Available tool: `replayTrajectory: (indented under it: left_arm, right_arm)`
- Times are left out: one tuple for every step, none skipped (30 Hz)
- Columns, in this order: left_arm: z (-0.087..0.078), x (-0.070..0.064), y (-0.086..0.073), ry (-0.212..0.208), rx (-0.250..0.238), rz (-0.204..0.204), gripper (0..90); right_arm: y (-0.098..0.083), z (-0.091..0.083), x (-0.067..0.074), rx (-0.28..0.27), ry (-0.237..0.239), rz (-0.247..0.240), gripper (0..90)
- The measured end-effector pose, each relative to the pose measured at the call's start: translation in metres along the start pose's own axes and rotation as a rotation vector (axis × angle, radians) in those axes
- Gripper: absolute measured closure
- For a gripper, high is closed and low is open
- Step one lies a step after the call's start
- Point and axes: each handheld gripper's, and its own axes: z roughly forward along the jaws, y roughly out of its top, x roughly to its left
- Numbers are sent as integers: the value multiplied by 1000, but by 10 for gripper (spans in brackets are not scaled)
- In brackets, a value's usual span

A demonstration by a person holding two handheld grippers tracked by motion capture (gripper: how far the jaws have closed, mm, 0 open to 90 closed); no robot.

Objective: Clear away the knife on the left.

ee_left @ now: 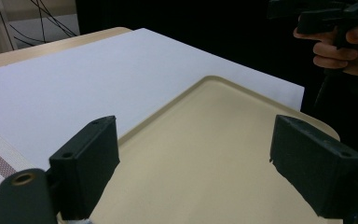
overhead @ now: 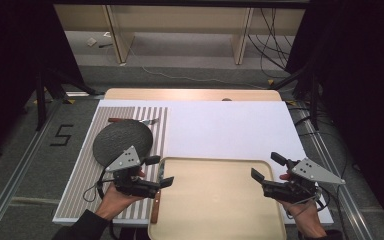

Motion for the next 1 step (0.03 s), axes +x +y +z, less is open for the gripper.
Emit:
replayTrajectory:
  left_arm:
    - [0,0,0,1,0,0,151]
  right_arm:
    - [0,0,0,0,0,0,162]
